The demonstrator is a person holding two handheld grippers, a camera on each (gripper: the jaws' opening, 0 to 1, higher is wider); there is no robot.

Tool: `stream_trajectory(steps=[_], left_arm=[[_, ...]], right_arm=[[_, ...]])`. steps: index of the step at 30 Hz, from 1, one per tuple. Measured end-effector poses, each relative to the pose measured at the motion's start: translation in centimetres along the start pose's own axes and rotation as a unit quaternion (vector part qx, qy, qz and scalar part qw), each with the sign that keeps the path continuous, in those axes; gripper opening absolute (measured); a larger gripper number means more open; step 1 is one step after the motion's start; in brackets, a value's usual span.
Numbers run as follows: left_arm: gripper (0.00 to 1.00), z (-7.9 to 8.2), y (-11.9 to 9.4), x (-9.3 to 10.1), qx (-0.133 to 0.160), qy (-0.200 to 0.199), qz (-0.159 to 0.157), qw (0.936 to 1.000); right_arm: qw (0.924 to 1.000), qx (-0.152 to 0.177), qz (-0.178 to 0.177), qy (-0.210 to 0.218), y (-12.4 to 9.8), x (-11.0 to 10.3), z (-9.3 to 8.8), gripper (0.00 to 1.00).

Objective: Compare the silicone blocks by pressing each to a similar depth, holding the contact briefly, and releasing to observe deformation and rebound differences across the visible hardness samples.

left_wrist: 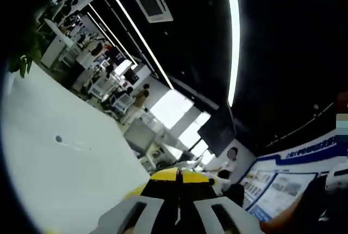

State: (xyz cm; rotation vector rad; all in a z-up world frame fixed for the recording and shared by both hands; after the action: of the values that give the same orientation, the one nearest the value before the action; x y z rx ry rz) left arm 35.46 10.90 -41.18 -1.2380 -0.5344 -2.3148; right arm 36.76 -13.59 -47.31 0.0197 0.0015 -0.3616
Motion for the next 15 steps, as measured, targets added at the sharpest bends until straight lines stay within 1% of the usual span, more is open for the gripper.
stream_trajectory(steps=[8, 10, 12, 15], left_arm=[[0.00, 0.0, -0.1, 0.8, 0.001, -0.013, -0.016, 0.9998], [0.00, 0.0, -0.1, 0.9, 0.000, -0.015, -0.019, 0.9997], [0.00, -0.1, 0.0, 1.1, -0.003, -0.020, -0.025, 0.9995], [0.00, -0.3, 0.1, 1.4, -0.007, -0.023, -0.031, 0.9992]], right_arm=[[0.9996, 0.018, 0.024, 0.000, 1.6, -0.7, 0.4, 0.96], [0.9994, 0.018, 0.031, -0.003, 2.0, -1.0, 0.6, 0.93], [0.9989, 0.026, 0.039, -0.008, 2.3, -1.1, 0.8, 0.88], [0.9983, 0.029, 0.049, -0.009, 2.9, -1.3, 1.2, 0.87]])
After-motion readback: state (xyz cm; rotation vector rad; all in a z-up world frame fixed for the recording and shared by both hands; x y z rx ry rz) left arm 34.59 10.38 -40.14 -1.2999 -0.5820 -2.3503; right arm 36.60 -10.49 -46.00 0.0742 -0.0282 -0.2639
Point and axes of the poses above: the point that each gripper's makers call its tool centre point, and the gripper's own axes: y roughly forward along the fingers, x roughly to its right, z roughly out of its top, the point moved 9 cm from there along -y, roughly backward along the fingers, and after that the axes turned 14 degrees about -y, right-handed, at the moved point
